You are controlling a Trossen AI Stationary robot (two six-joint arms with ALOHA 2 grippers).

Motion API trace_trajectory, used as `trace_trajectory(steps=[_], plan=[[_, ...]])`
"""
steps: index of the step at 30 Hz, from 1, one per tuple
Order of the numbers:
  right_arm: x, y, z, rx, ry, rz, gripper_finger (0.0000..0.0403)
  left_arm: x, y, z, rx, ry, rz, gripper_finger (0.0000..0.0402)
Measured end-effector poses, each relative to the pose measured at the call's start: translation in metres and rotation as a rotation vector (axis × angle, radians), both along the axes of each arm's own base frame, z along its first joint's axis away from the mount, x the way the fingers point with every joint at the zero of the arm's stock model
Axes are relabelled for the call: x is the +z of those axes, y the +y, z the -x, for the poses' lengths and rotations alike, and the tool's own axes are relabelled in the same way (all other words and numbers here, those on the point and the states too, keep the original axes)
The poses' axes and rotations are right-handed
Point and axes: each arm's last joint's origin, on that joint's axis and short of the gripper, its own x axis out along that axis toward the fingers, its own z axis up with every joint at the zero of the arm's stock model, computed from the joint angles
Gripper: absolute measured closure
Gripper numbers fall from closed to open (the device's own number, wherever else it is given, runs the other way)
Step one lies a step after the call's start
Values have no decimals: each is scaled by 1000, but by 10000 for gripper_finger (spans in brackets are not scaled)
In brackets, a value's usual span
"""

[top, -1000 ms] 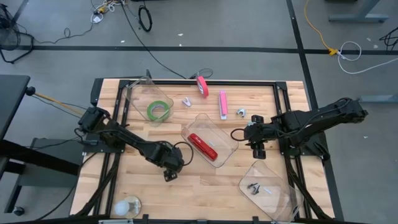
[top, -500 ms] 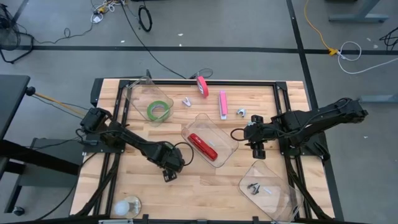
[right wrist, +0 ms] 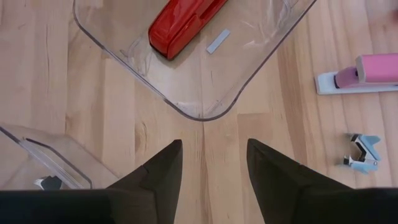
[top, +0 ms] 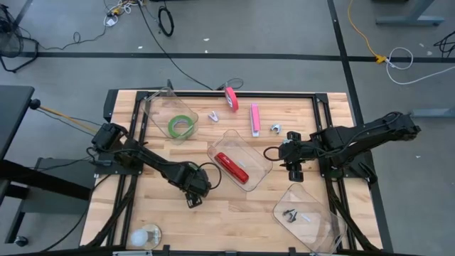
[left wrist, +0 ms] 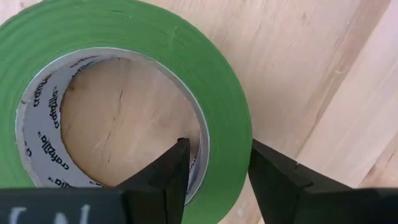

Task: Pick and place Stapler, Stapler remover, tape
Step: Put the green tape into the top transparent bin

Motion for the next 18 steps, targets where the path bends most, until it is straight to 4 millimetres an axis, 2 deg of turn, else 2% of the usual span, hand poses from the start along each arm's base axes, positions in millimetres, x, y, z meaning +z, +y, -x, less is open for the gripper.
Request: trace_trajectory(steps=[18], plan=[[0,0,0,0,-2,0,222,0,-1,0,-6,12,19,286]])
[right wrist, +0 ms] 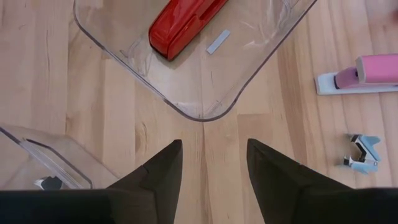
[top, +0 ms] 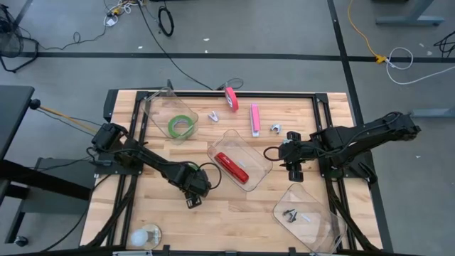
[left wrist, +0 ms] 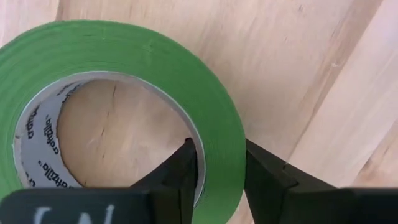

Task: Pick and place Stapler, Stapler remover, tape
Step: Put the green tape into the top transparent bin

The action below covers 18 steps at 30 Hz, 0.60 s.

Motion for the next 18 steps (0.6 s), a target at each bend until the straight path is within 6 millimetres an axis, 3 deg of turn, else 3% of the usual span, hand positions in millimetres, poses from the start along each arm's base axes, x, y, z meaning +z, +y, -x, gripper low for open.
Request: trace_trajectory(steps=[7,18], plan=[[1,0,-2,0,-22,-5,222,5,0,1,-5,9,3,289],[2,1,-3,1,-40,-8,222,31,7,-11,-100,41,-28,290]])
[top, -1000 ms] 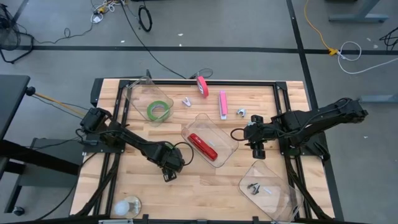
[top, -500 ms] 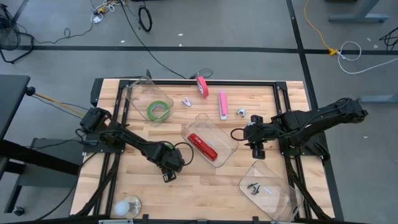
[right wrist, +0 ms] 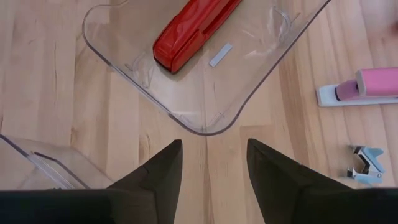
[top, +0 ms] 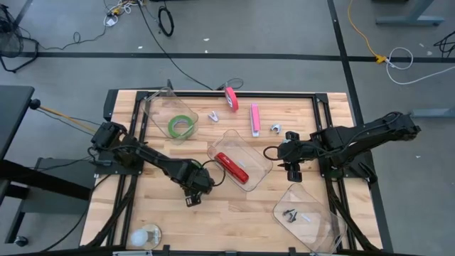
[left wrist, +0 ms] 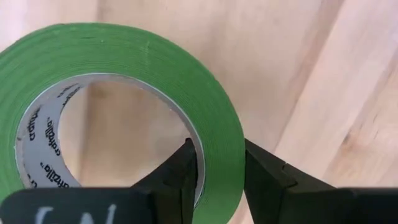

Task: Pick and place Stapler, Stapler remover, tape
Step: Put the green tape into the top transparent bin

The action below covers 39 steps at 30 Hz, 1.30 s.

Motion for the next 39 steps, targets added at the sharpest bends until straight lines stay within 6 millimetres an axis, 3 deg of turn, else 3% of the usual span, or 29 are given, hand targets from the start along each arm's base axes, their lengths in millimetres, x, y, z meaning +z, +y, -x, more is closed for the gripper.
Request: trace_trajectory(steps=[13,26,39], plan=[[0,0,0,-2,0,-2,222,48,45,-21,-48,58,-8,290],[0,0,0,-2,0,-2,222,90,128,-34,34,22,-114,290],[0,0,-1,-4,-7,-5,222,116,212,3,347,175,-199,290]])
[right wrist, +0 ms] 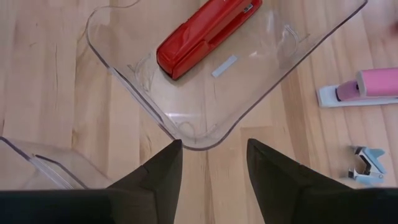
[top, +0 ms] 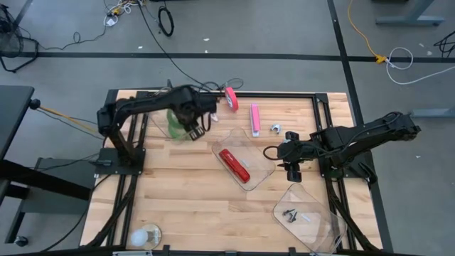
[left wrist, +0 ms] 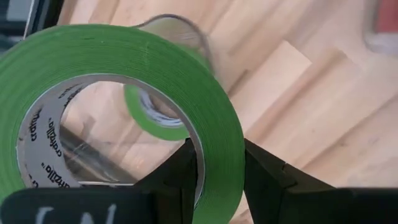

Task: Pick and place Stapler, Stapler remover, tape
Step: Put the green tape into the top transparent bin

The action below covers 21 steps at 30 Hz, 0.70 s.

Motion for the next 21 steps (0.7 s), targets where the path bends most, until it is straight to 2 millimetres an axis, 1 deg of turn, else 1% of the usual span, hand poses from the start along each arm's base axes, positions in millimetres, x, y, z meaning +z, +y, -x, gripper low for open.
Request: trace_trajectory(steps=[5,11,15,21], plan=[[1,0,-1,0,-10,-3,222,1,29,15,117,10,7,290],[1,0,-1,-1,-15,-4,222,0,55,30,238,-5,56,290],[1,0,-2,0,-22,-5,222,0,64,35,278,-25,93,290],[2,0,-3,-5,-39,0,222,0,66,37,284,-38,117,290]])
